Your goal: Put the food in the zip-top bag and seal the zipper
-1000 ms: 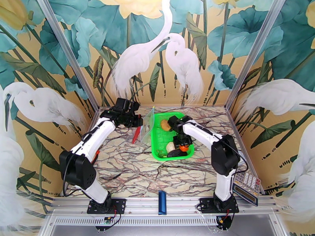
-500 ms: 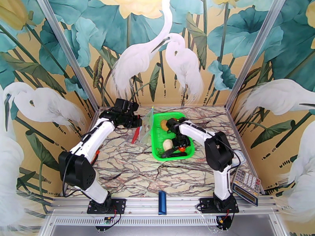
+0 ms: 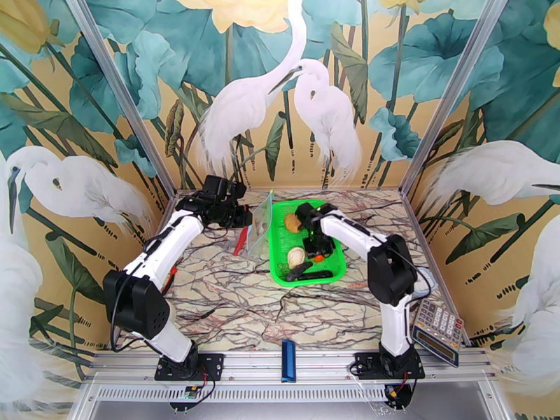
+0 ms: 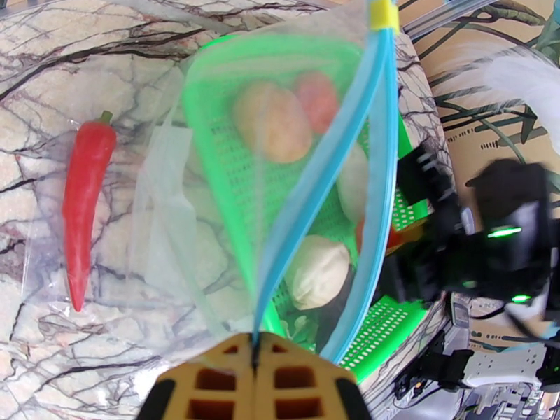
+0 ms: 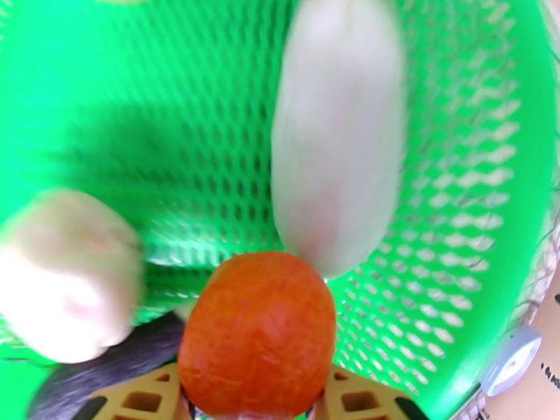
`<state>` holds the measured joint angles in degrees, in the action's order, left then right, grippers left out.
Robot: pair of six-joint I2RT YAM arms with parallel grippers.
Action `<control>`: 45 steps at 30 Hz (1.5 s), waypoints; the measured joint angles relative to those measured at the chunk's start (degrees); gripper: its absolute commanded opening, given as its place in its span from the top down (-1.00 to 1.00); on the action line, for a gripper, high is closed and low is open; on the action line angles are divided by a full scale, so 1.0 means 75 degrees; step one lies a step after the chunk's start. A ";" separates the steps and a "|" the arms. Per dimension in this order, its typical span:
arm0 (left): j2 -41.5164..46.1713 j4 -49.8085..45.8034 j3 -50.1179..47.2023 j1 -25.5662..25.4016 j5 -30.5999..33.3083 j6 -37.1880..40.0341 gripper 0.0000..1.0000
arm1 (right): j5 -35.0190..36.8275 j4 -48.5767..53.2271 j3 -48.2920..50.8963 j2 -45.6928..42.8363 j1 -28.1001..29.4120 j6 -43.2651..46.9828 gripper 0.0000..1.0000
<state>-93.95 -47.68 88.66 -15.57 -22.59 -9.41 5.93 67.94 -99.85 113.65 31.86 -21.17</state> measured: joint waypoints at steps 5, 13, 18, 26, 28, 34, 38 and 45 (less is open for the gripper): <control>-0.0102 -0.0111 0.0315 -0.0003 0.0000 0.0000 1.00 | -0.0402 -0.0061 -0.1422 -0.0597 0.0006 0.0006 0.40; -0.0393 -0.0122 0.0769 -0.0003 -0.0015 -0.0070 1.00 | -0.1903 -0.0804 -0.2804 -0.0912 0.0376 0.0000 0.39; -0.0463 -0.0122 0.0950 -0.0003 -0.0090 -0.0221 1.00 | -0.2675 -0.1160 -0.3279 -0.0525 0.0688 -0.0029 0.38; -0.0475 -0.0099 0.1003 -0.0003 -0.0271 -0.0382 1.00 | -0.3188 -0.1390 -0.3722 0.0536 0.0857 -0.0149 0.33; -0.0475 -0.0099 0.1003 -0.0003 -0.0280 -0.0405 1.00 | -0.3194 -0.1373 -0.3751 0.0746 0.0857 -0.0152 0.29; -0.0475 -0.0102 0.1174 -0.0003 -0.0329 -0.0449 1.00 | -0.3124 -0.1134 -0.3969 0.1183 0.0857 -0.0140 -0.17; -0.0475 -0.0096 0.1303 -0.0003 -0.0382 -0.0466 1.00 | -0.3107 -0.1087 -0.4019 0.1198 0.0857 -0.0166 -0.33; -0.0475 -0.0108 0.1306 0.0000 -0.0411 -0.0490 1.00 | -0.2935 -0.1055 -0.4188 0.1198 0.0842 -0.0169 -0.36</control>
<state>-97.51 -48.49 98.45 -15.57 -25.67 -13.08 -16.08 60.03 -131.26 122.63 38.17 -22.44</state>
